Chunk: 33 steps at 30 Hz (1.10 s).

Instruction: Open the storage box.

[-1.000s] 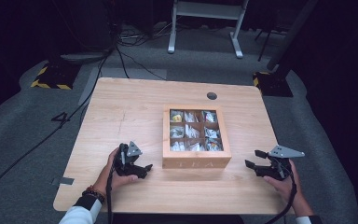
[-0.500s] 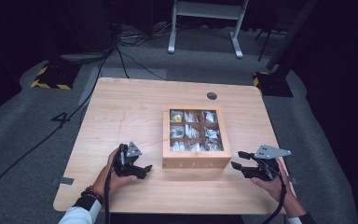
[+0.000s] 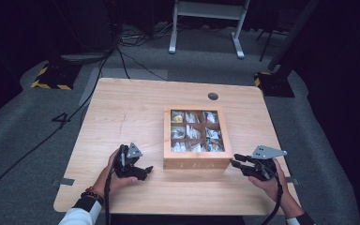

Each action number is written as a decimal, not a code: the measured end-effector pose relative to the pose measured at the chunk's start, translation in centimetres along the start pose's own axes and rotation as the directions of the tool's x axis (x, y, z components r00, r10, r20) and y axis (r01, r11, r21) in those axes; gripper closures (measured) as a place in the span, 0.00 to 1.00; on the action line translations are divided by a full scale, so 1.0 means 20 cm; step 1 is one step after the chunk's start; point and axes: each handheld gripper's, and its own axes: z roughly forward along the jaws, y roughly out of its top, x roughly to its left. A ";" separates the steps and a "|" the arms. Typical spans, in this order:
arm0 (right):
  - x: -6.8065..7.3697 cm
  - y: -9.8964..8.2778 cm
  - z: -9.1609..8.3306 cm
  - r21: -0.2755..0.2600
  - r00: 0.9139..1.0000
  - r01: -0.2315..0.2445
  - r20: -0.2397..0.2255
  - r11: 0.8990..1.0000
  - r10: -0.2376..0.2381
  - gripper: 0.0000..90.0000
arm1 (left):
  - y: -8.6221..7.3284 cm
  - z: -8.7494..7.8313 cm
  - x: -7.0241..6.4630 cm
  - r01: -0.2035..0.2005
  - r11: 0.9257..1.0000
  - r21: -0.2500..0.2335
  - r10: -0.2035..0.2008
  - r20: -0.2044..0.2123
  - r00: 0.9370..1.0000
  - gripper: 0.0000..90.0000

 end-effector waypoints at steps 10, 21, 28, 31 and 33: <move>0.03 0.01 0.03 -0.013 1.000 0.002 0.008 1.000 -0.002 0.80 | 0.00 0.00 0.00 0.000 1.000 0.000 0.000 0.000 1.000 0.13; 0.03 0.02 0.01 -0.030 1.000 0.009 0.023 0.999 -0.008 0.79 | 0.00 0.00 0.00 -0.001 1.000 -0.002 0.001 -0.001 1.000 0.13; 0.03 0.04 -0.01 -0.058 0.999 0.008 0.031 0.998 -0.006 0.79 | 0.01 -0.01 0.00 -0.006 1.000 0.014 0.006 0.001 1.000 0.17; 0.02 0.07 -0.03 -0.074 0.999 0.013 0.036 0.997 -0.010 0.78 | 0.02 -0.01 0.01 -0.010 1.000 0.024 0.010 0.015 1.000 0.19; 0.02 0.07 -0.04 -0.080 0.999 0.014 0.040 0.997 -0.011 0.78 | 0.02 -0.01 0.01 -0.006 1.000 0.021 0.006 0.014 1.000 0.19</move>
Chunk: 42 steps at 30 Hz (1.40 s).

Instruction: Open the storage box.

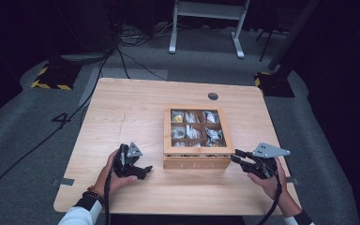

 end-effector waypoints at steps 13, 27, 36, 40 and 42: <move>0.00 0.07 -0.03 -0.043 0.999 0.025 0.034 0.999 -0.023 0.77 | 0.11 -0.05 -0.01 -0.063 0.995 -0.075 0.062 -0.025 0.998 0.23; -0.01 0.12 -0.05 -0.070 0.999 0.014 0.049 0.997 -0.011 0.76 | 0.30 -0.18 -0.10 -0.115 0.964 -0.238 0.112 -0.025 0.993 0.22; -0.03 0.13 -0.05 -0.069 0.999 0.001 0.035 0.998 0.002 0.75 | 0.40 -0.20 -0.12 -0.187 0.942 -0.279 0.182 -0.045 0.982 0.24; -0.03 0.14 -0.05 -0.074 0.999 0.002 0.038 0.997 0.001 0.75 | 0.44 -0.19 -0.12 -0.199 0.936 -0.290 0.190 -0.059 0.980 0.25; -0.03 0.14 -0.05 -0.077 0.999 0.000 0.040 0.997 0.003 0.75 | 0.45 -0.18 -0.12 -0.202 0.935 -0.290 0.191 -0.069 0.979 0.26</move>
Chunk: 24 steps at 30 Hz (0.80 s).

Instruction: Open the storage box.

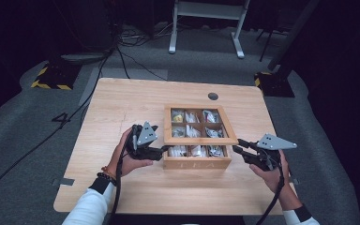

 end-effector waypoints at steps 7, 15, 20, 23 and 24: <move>-0.01 0.02 0.00 -0.010 1.000 -0.003 0.004 1.000 0.003 0.75 | 0.01 0.04 0.03 -0.014 1.000 -0.002 0.014 -0.015 1.000 0.29; -0.03 0.05 -0.01 -0.030 1.000 -0.012 0.001 0.999 0.012 0.74 | 0.04 0.03 0.06 -0.027 0.997 -0.075 0.027 -0.003 1.000 0.32; -0.04 0.08 -0.01 -0.042 1.000 -0.019 -0.004 0.999 0.019 0.74 | 0.07 0.02 0.08 -0.035 0.995 -0.094 0.034 -0.005 0.999 0.32; -0.06 0.11 -0.01 -0.058 1.000 -0.019 0.002 0.998 0.019 0.74 | 0.09 0.02 0.10 -0.040 0.993 -0.108 0.040 0.005 0.999 0.35; -0.06 0.11 -0.01 -0.058 1.000 -0.019 0.002 0.998 0.019 0.74 | 0.10 0.02 0.10 -0.045 0.992 -0.115 0.046 0.005 0.999 0.35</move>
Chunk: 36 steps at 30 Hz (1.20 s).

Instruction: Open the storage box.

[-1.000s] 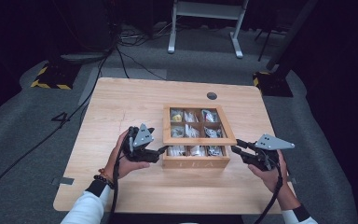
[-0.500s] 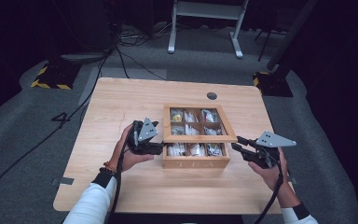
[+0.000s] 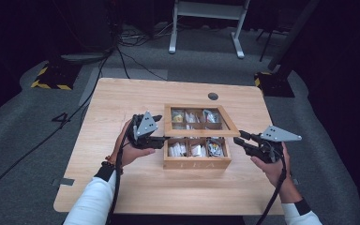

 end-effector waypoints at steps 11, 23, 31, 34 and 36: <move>-0.02 0.06 0.01 -0.040 1.000 -0.005 0.028 0.999 0.006 0.72 | 0.07 0.00 0.02 -0.065 0.998 0.008 0.065 0.009 0.998 0.54; -0.02 0.08 0.04 -0.041 0.999 -0.006 0.045 0.999 0.007 0.64 | 0.10 0.00 0.04 -0.070 0.998 -0.010 0.070 -0.003 0.998 0.58; -0.04 0.06 0.04 -0.031 0.998 -0.022 0.060 0.999 0.024 0.56 | 0.13 0.00 0.07 -0.054 0.998 -0.024 0.054 -0.004 0.999 0.60; -0.04 0.04 0.05 -0.024 0.998 -0.023 0.056 0.999 0.024 0.56 | 0.14 0.00 0.09 -0.046 0.998 -0.032 0.046 -0.001 0.999 0.61; -0.03 0.04 0.05 -0.018 0.998 -0.020 0.054 1.000 0.021 0.56 | 0.15 0.00 0.10 -0.043 0.998 -0.040 0.043 -0.001 0.999 0.62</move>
